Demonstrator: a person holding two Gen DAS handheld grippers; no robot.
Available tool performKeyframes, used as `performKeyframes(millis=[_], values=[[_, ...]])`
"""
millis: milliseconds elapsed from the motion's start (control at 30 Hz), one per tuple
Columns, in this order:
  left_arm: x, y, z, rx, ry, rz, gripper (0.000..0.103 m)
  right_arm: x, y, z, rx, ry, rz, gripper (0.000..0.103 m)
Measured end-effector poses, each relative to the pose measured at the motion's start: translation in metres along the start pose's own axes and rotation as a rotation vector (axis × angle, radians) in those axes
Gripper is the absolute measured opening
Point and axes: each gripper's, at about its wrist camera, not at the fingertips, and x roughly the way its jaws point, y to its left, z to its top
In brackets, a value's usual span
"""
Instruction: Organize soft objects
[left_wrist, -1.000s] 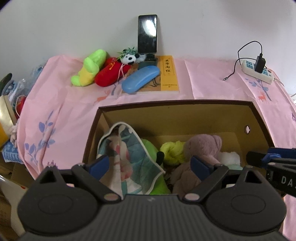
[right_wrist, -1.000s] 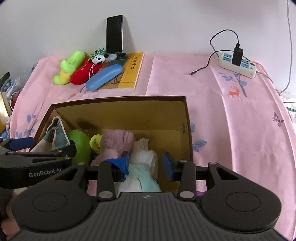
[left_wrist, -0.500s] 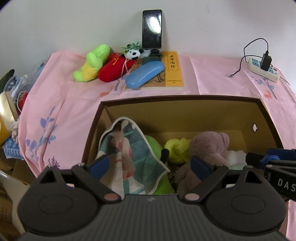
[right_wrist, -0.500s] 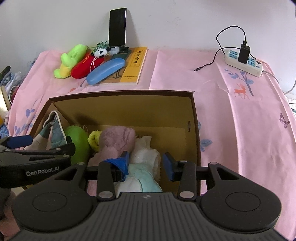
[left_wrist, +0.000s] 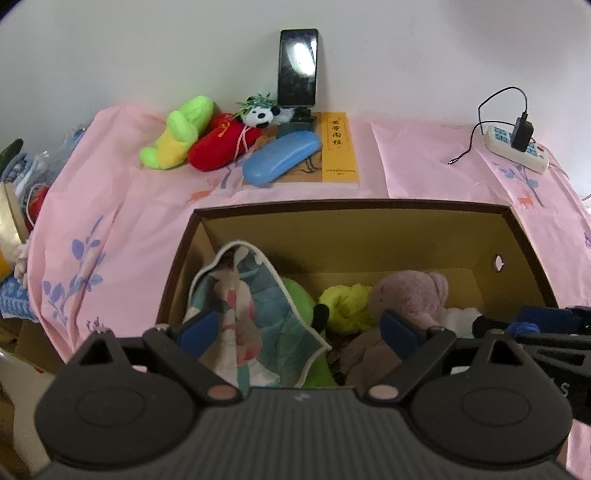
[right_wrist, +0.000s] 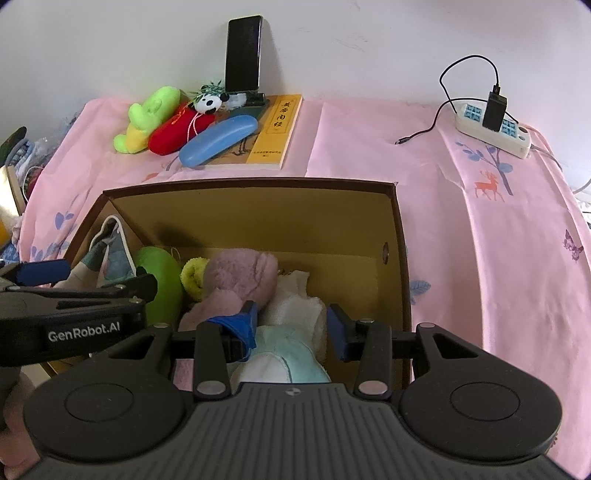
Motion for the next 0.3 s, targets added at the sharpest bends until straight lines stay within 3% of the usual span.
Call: performKeyframes(millis=[300], values=[[-0.005, -0.0022, 0.0019, -0.002, -0.051, 0.003, 0.091, 0.0006, -0.0021, 0.0006, 0.029, -0.012, 0.004, 0.026]])
